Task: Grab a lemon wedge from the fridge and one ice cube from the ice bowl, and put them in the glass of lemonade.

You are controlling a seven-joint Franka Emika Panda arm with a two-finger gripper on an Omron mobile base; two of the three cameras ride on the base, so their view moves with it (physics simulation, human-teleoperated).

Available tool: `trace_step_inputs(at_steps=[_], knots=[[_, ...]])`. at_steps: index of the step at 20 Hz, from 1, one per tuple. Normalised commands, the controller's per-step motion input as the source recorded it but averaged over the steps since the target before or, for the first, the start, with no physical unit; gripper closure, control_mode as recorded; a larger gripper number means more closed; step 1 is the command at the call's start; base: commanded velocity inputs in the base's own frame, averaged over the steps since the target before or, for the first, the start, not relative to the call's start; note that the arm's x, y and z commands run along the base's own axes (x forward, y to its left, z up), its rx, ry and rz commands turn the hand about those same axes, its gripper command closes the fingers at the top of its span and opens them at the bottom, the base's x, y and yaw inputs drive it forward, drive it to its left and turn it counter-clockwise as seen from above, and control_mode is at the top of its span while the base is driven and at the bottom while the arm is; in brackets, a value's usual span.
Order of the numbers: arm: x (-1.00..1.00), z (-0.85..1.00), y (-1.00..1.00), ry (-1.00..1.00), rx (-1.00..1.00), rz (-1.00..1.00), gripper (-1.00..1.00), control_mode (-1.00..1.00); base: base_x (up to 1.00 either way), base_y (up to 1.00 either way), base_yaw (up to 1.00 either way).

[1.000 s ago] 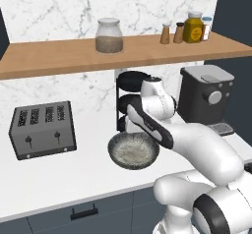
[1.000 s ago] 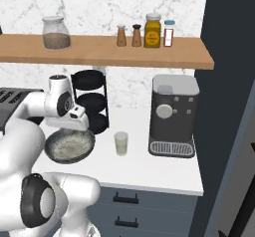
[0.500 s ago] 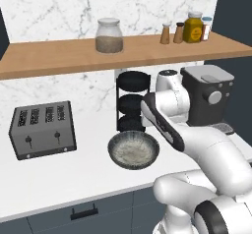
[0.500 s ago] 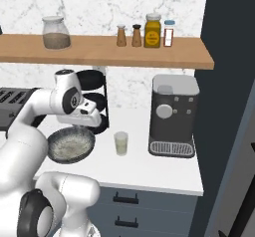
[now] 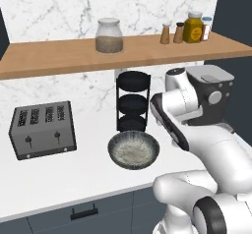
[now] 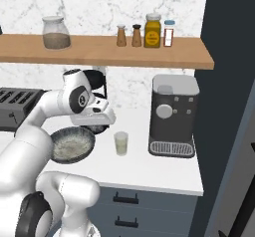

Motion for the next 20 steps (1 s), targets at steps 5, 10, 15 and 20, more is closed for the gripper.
trace_step_inputs(at_steps=[5,10,15,20], knots=[[0.00,0.00,-0.57,0.01,-0.10,0.00,1.00,-1.00,0.00,0.00,0.00],[0.04,-0.02,-0.43,0.05,-0.10,0.00,1.00,-1.00,0.00,0.00,0.00],[0.20,-0.12,-0.04,0.01,-0.06,0.00,1.00,-1.00,0.00,0.00,0.00],[0.34,-0.26,0.00,0.02,-0.03,0.00,1.00,-1.00,0.00,0.00,0.00]])
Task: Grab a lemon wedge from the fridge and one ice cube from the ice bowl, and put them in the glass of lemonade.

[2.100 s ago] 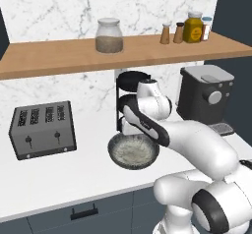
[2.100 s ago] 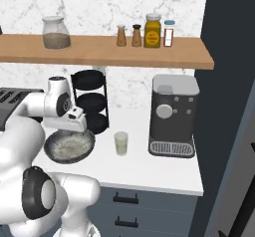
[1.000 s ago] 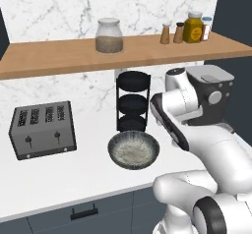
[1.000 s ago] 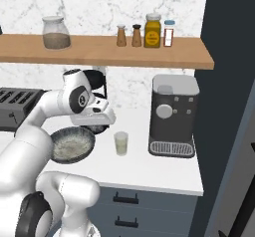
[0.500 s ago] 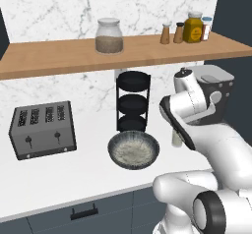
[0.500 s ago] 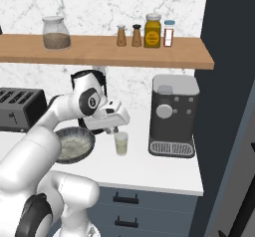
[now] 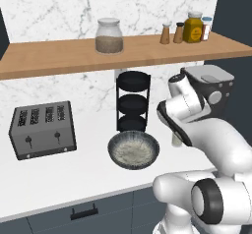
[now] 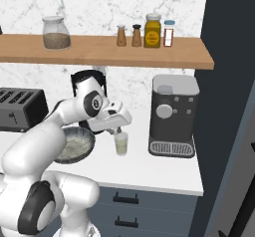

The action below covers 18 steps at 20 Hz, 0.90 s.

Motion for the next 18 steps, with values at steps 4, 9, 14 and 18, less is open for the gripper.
trace_step_inputs(at_steps=[4,9,14,18], knots=[[0.35,-0.18,0.00,0.05,-0.01,0.00,1.00,-1.00,0.00,0.00,0.00],[0.33,-0.16,0.00,0.08,0.00,0.00,1.00,-1.00,0.00,0.00,0.00],[0.28,-0.16,0.00,0.08,0.00,0.00,1.00,-1.00,0.00,0.00,0.00],[0.22,-0.22,0.00,0.05,-0.01,0.00,1.00,-1.00,0.00,0.00,0.00]])
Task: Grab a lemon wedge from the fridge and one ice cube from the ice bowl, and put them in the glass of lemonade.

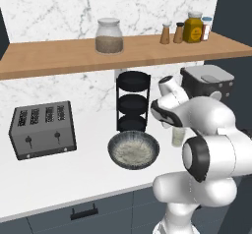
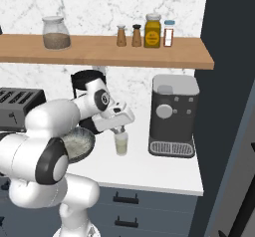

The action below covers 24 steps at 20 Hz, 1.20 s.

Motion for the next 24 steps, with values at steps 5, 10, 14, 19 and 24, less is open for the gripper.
trace_step_inputs(at_steps=[5,10,14,19,24], knots=[[0.20,-0.28,0.00,0.04,0.00,0.00,1.00,-1.00,0.00,0.00,0.00],[0.18,-0.26,0.00,0.04,0.00,0.00,1.00,-1.00,0.00,0.00,0.00],[0.13,-0.17,0.00,0.05,0.00,0.00,1.00,-1.00,0.00,0.00,0.00],[0.10,-0.16,0.00,0.04,0.00,0.00,1.00,-1.00,0.00,0.00,0.00],[0.03,-0.02,-0.02,0.02,0.00,0.00,1.00,-1.00,0.00,0.00,0.00]])
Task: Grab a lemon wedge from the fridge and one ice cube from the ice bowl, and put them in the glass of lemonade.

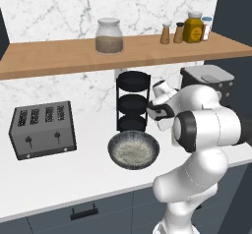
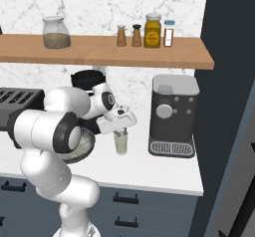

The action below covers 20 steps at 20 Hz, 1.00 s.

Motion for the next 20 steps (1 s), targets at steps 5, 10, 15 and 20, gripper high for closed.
trace_step_inputs(at_steps=[5,10,15,20], knots=[[0.00,0.04,-0.01,0.00,0.00,0.00,1.00,-1.00,0.00,0.00,0.00],[0.00,0.00,0.00,0.00,0.00,0.00,1.00,-1.00,0.00,0.00,0.00],[0.00,0.05,-0.01,0.01,0.00,0.00,1.00,-1.00,0.00,0.00,0.00],[0.00,0.09,-0.04,0.02,0.00,0.00,1.00,-1.00,0.00,0.00,0.00]])
